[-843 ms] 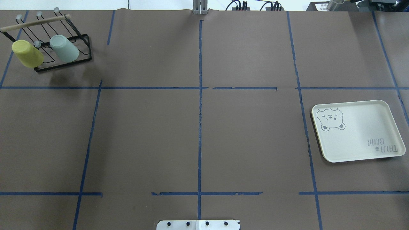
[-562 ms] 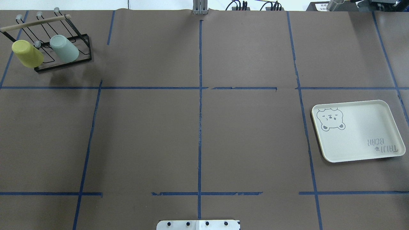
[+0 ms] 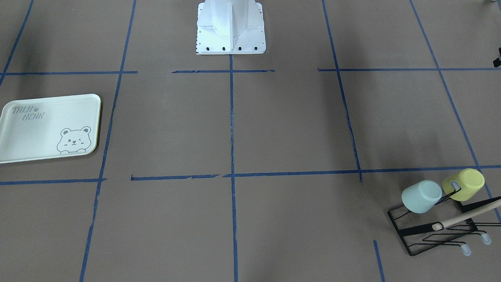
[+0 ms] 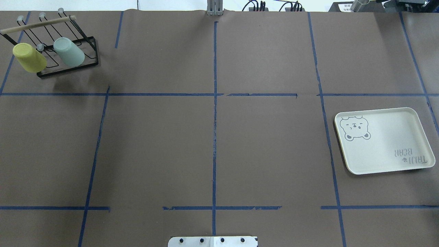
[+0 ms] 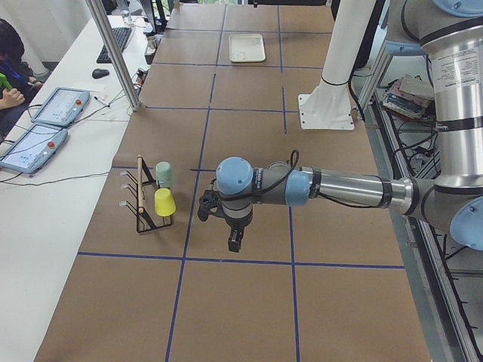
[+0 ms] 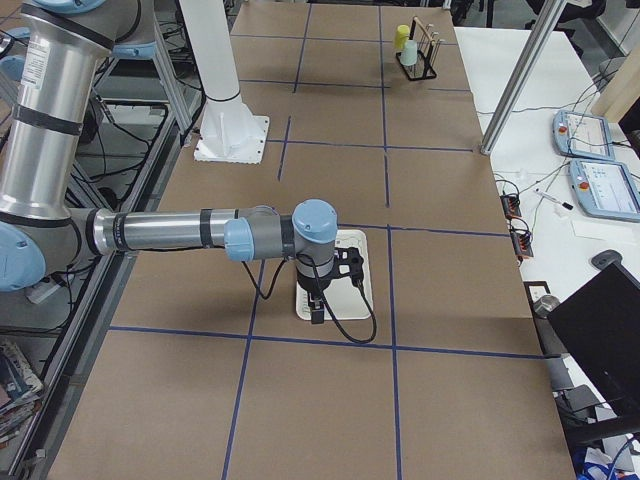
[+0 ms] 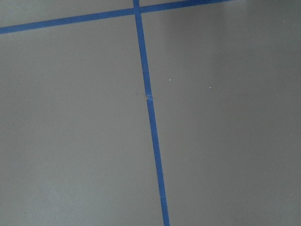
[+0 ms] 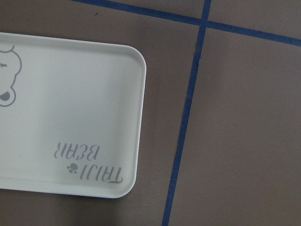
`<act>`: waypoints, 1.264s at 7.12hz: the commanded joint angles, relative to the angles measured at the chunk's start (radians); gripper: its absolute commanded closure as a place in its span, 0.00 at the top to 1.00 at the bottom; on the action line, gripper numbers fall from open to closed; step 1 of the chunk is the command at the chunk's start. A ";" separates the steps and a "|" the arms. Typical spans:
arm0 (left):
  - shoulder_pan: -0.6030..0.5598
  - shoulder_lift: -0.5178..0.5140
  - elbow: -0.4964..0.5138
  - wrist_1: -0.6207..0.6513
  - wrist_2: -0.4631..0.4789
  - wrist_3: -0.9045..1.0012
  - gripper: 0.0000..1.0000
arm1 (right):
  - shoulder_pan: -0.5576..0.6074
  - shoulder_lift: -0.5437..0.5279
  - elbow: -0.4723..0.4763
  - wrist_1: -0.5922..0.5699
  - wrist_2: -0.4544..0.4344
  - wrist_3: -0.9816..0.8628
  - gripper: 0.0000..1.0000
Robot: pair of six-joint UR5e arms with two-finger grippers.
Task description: Left arm grabs green cup and hands to right arm on tray
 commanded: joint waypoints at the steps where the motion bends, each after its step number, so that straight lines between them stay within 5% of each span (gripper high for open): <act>1: 0.000 -0.132 0.016 -0.039 -0.001 0.000 1.00 | 0.000 0.001 0.003 0.000 0.000 0.000 1.00; 4: 0.008 -0.241 0.037 -0.106 -0.001 -0.049 1.00 | 0.000 0.013 -0.006 -0.001 0.000 0.000 1.00; 7: 0.077 -0.299 0.112 -0.405 0.010 -0.451 1.00 | 0.000 0.023 -0.008 -0.001 -0.002 0.000 1.00; 9: 0.258 -0.358 0.125 -0.544 0.309 -0.821 1.00 | 0.000 0.023 -0.008 -0.001 -0.002 0.000 1.00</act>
